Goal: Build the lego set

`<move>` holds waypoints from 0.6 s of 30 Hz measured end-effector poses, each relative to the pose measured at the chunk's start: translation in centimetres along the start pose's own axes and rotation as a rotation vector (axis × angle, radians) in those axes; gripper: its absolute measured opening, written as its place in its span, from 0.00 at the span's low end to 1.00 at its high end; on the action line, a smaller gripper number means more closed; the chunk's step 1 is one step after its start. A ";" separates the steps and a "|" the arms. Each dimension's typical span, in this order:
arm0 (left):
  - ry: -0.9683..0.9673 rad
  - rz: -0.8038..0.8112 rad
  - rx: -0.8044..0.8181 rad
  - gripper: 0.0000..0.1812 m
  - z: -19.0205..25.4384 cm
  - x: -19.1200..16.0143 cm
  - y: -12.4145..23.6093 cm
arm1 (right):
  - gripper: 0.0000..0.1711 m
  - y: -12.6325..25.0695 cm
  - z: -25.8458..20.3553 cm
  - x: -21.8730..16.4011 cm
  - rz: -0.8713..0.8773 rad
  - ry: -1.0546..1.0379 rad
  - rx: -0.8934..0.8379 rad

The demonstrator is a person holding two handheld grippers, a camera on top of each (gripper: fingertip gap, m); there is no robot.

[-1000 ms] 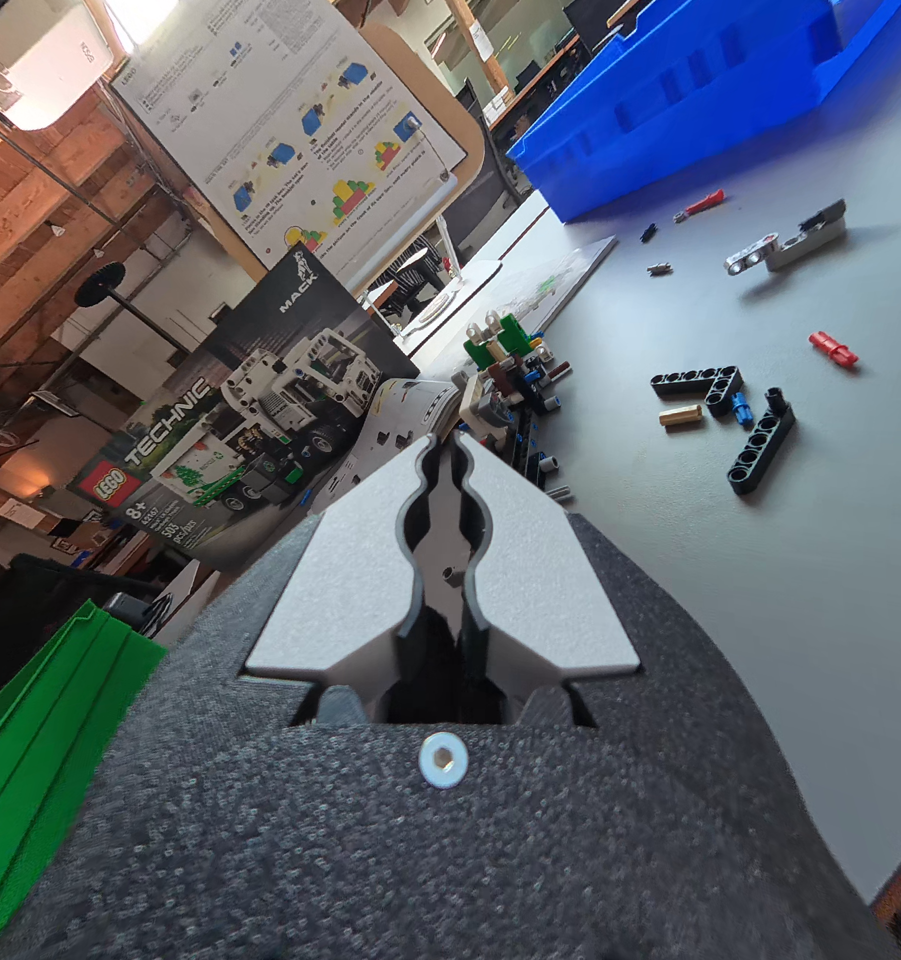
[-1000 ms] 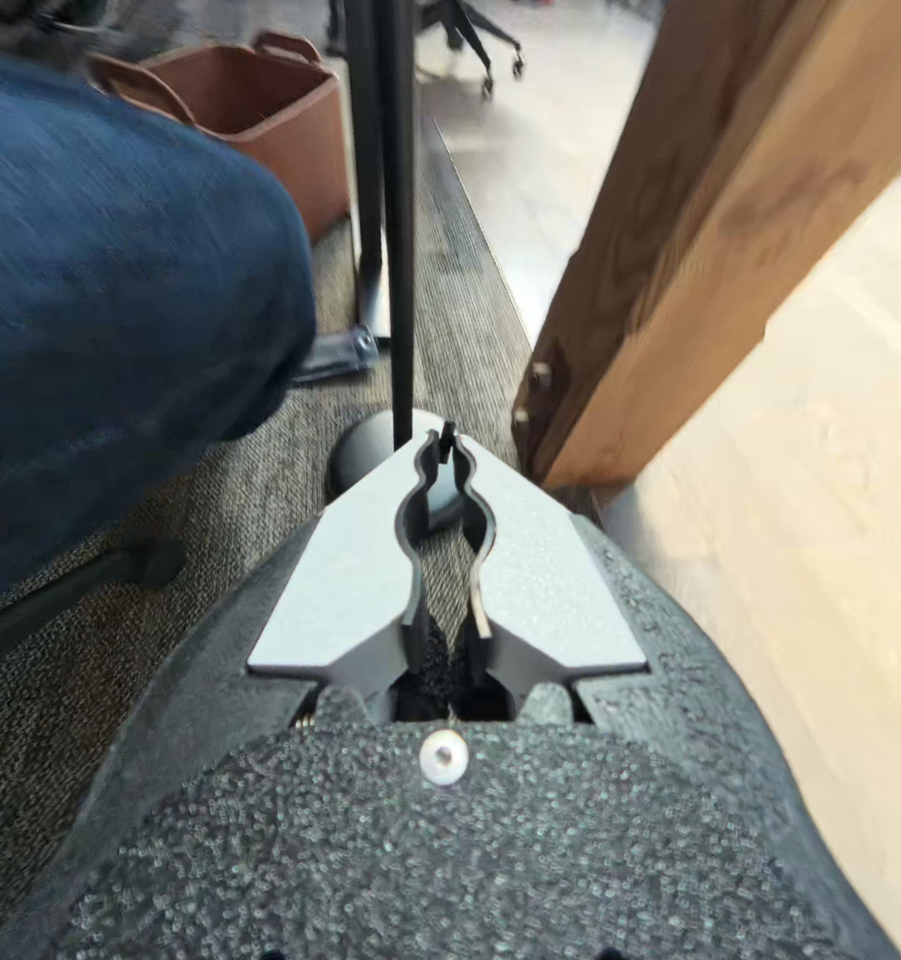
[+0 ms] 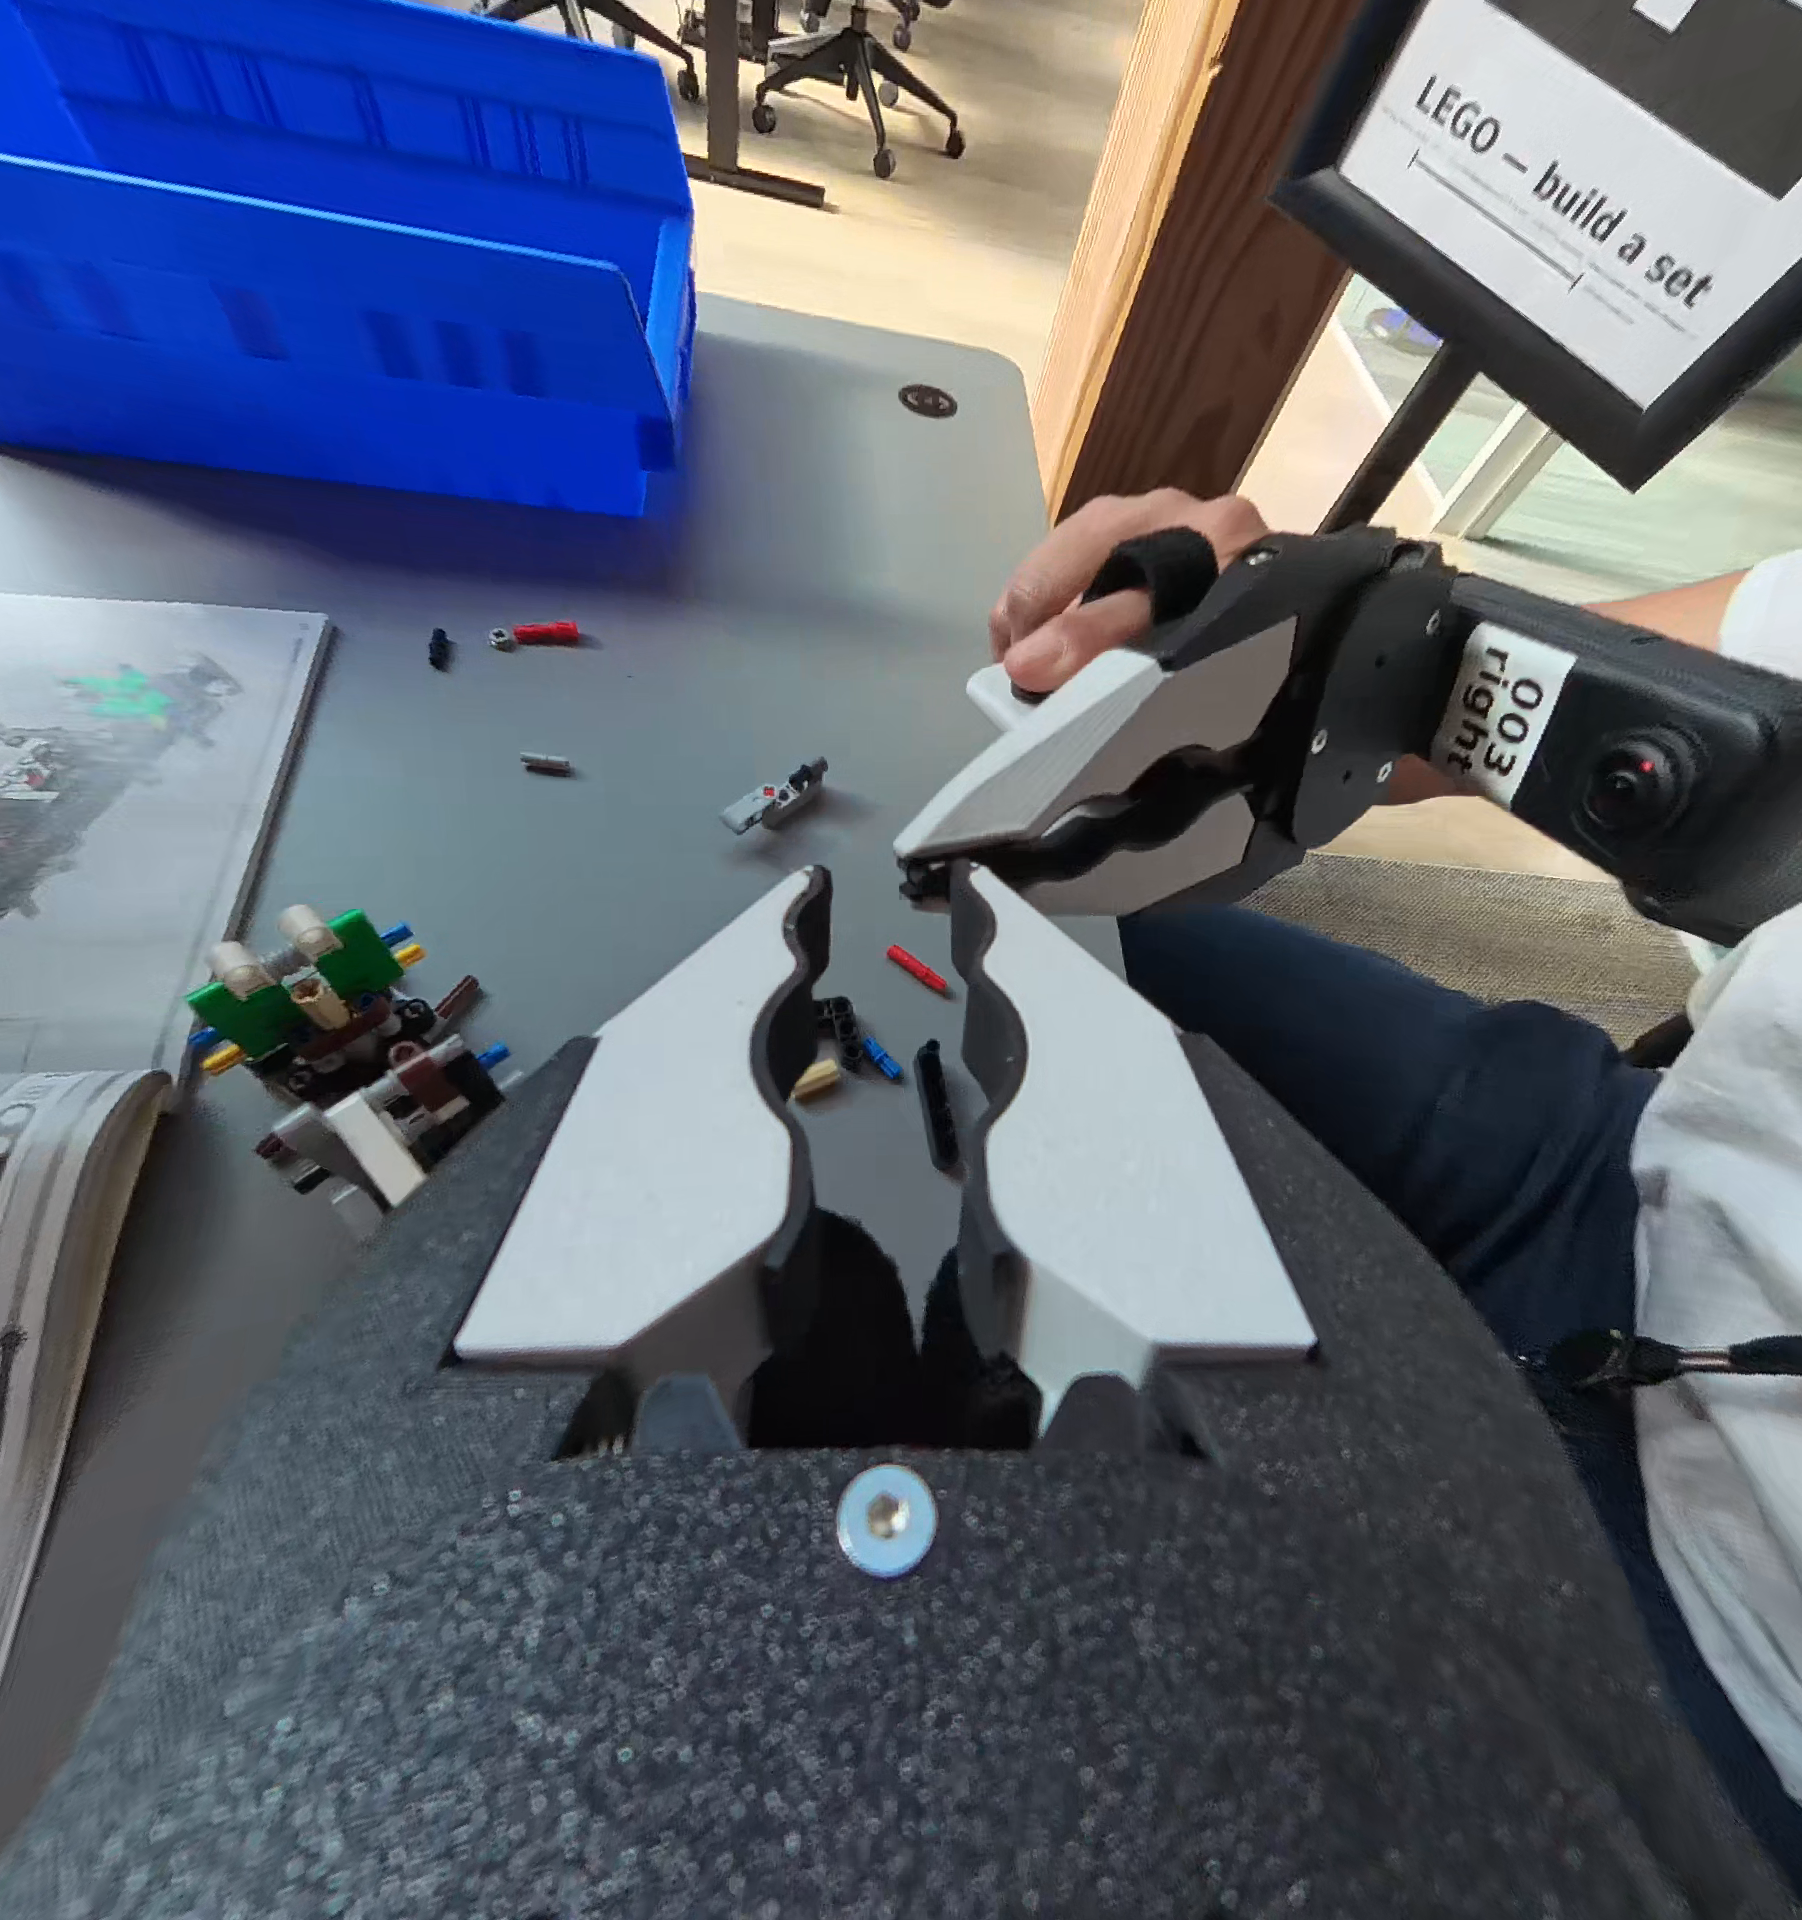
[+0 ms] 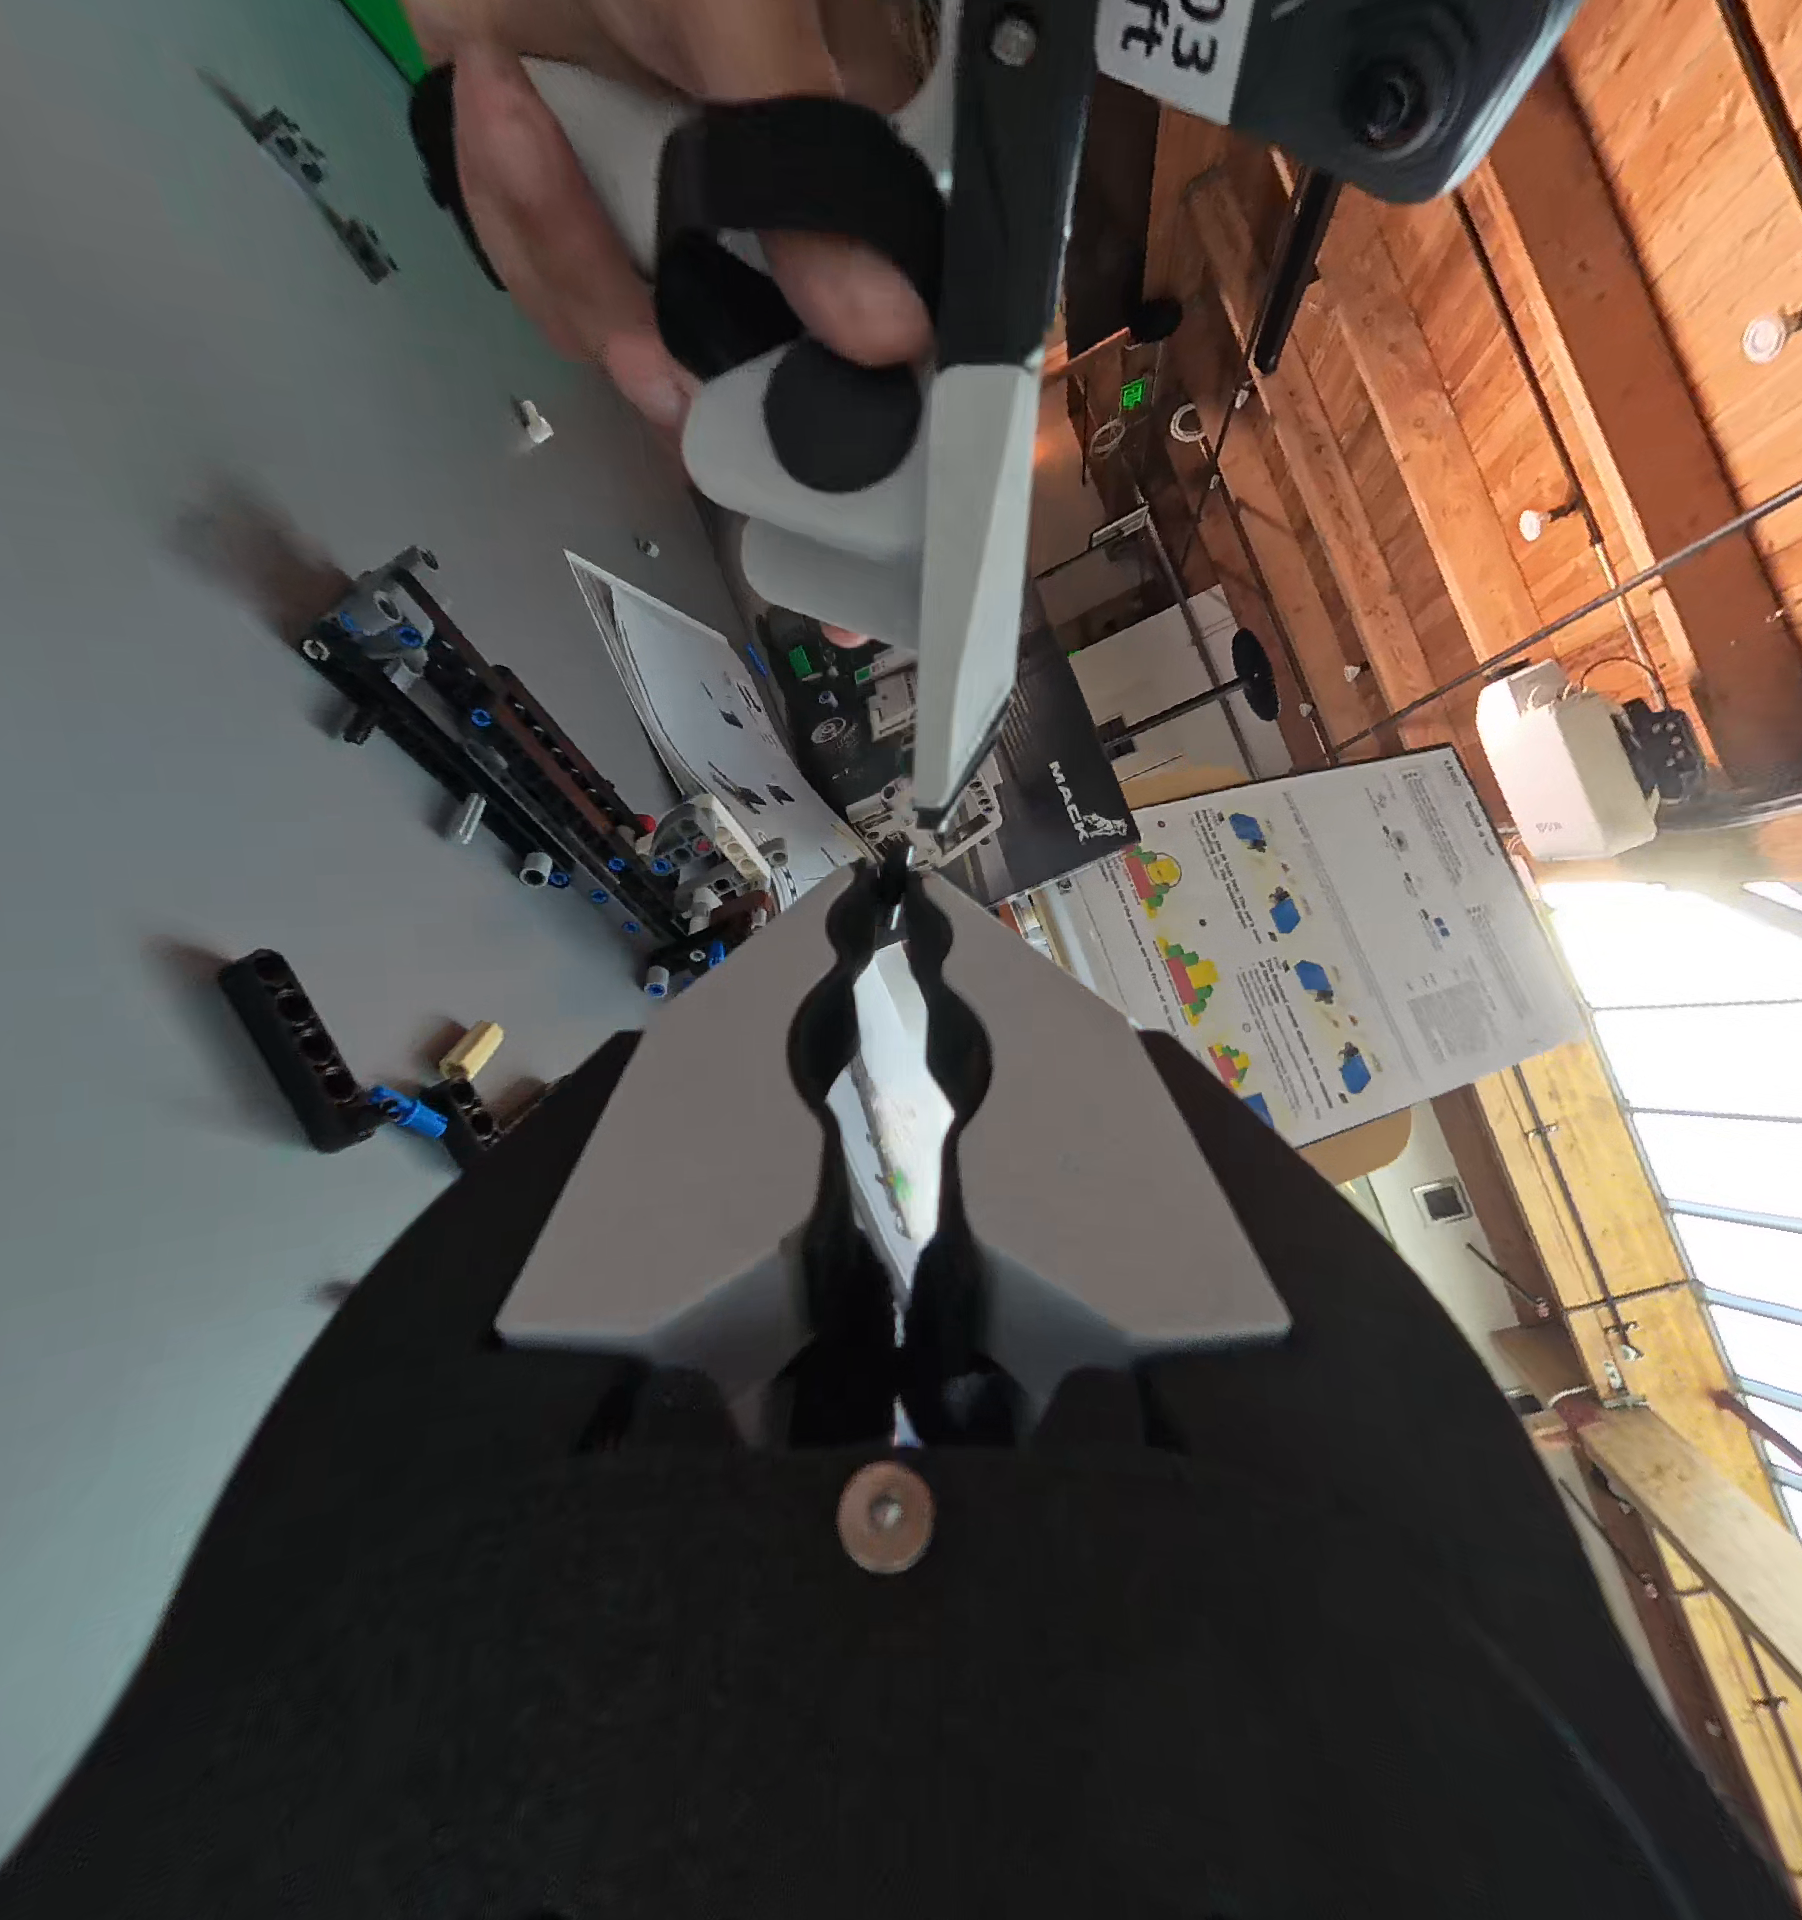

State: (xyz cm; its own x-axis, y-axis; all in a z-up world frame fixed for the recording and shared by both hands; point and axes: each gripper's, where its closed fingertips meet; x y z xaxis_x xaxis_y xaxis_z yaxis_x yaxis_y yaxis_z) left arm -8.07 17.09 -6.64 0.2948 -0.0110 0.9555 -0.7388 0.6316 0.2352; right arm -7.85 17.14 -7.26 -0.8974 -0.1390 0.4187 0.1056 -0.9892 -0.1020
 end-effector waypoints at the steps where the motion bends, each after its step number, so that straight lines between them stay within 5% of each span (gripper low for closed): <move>1: 0.019 0.010 -0.027 0.11 -0.2 0.3 0.0 | 0.02 -0.5 0.0 0.0 -0.001 0.020 0.015; 18: -0.038 -0.027 -0.064 0.02 -2.7 -0.2 0.6 | 0.02 -3.6 0.6 -1.2 -0.036 0.070 0.096</move>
State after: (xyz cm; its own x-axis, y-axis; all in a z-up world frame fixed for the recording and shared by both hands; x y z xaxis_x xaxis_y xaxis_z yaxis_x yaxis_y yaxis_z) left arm -6.94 19.62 -7.14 0.2901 -0.0570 0.9553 -0.6901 0.6791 0.2501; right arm -6.87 20.80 -6.89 -0.9285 -0.1033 0.3566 0.1106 -0.9939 0.0002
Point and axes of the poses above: each gripper's, where its closed fingertips meet, y back along the fingers, x out of its top, z = x × y across the jaws, and after that the axes turned 13 degrees about z, right-handed
